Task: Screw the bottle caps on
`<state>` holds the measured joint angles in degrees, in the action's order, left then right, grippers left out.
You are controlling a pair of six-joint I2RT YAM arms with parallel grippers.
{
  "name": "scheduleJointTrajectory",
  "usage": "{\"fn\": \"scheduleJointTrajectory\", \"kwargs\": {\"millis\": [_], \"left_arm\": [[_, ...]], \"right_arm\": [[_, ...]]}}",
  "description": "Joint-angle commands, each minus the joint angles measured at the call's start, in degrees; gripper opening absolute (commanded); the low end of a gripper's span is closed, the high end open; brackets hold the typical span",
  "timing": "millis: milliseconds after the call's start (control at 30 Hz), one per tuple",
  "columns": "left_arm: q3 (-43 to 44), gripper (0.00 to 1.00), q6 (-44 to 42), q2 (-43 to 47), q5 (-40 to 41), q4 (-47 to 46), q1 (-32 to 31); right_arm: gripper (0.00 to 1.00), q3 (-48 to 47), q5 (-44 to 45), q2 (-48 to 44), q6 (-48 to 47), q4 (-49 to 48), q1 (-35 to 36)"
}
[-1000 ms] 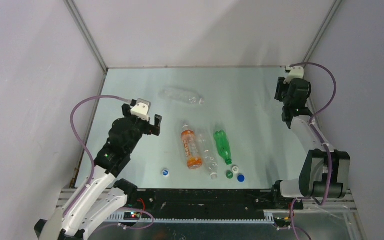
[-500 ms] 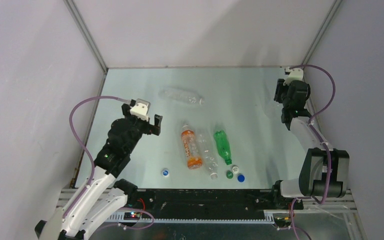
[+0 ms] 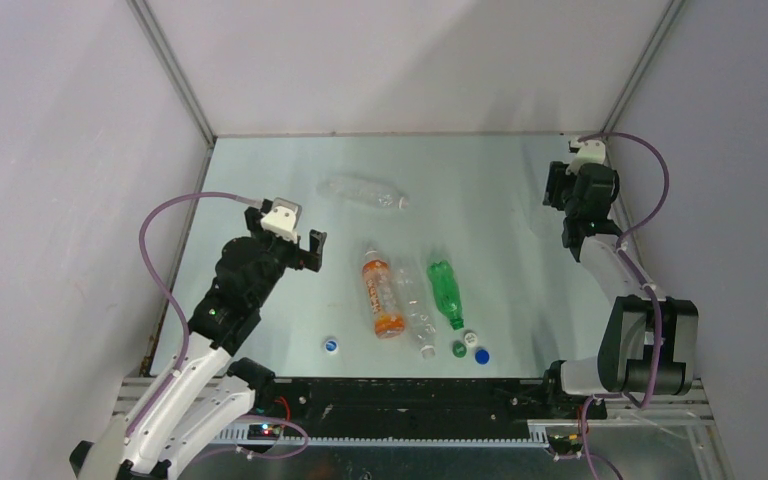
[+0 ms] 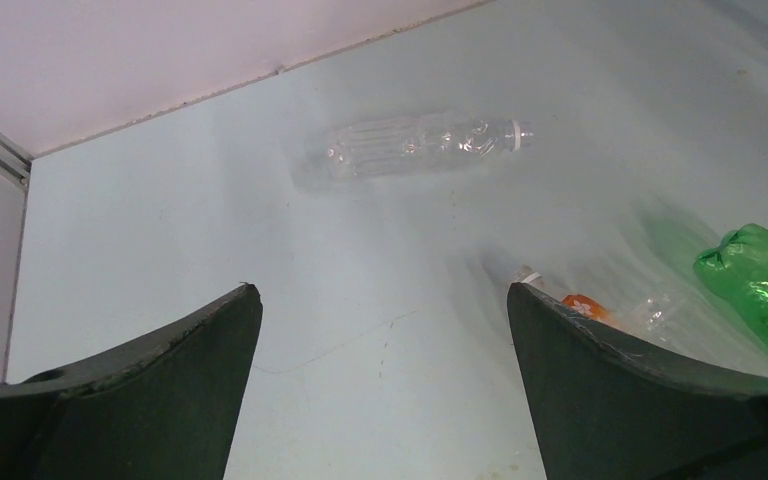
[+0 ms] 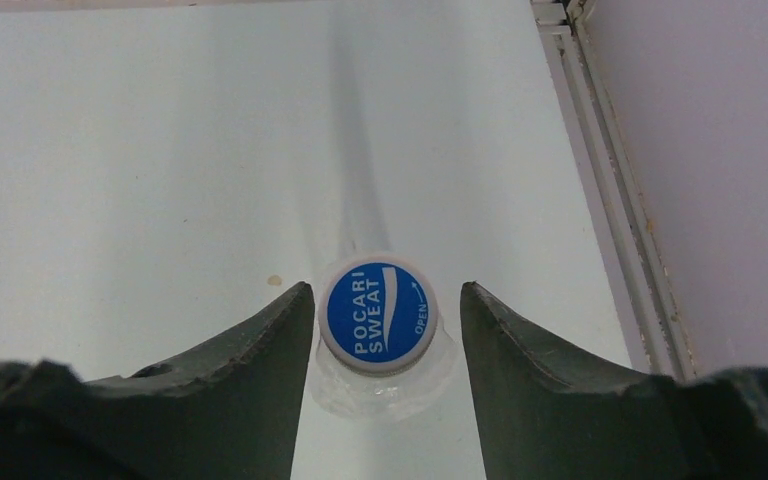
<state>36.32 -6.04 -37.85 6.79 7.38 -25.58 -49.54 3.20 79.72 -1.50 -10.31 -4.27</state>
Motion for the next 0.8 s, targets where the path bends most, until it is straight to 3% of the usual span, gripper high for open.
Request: {"fn": "scheduleJointTrajectory", "kwargs": {"millis": [0,200,233,300,667,733,767], "left_arm": [[-0.4,1.0,-0.5,0.2,-1.2,-2.7,0.5],[-0.3,0.98,-0.4,-0.1,-1.2,-2.5,0.5],[-0.2,0.98,-0.4,-0.1,-1.2,-2.5,0.5],[-0.1,0.98,-0.4,-0.3,-1.2,-2.2,0.5],[5.5,0.98,2.4,-4.8,-4.2,6.6,0.4],[8.4,0.98,4.0,-5.0,-6.1,10.5,0.4],[9.1,0.98,6.1,-4.6,-6.2,11.7,0.3]], "right_arm": [[0.59,-0.2,1.3,-1.3,0.8,-0.3,-0.2],[0.7,-0.2,2.2,-3.0,0.8,0.9,0.2],[0.88,-0.2,2.4,-3.4,1.0,1.3,0.3],[0.98,-0.2,3.0,-4.9,1.2,2.1,0.5],[0.99,-0.5,7.1,-19.2,8.4,13.9,3.8],[0.99,-1.4,5.8,-23.6,14.4,17.4,3.8],[0.99,-1.8,0.9,-26.7,15.6,20.3,3.5]]}}
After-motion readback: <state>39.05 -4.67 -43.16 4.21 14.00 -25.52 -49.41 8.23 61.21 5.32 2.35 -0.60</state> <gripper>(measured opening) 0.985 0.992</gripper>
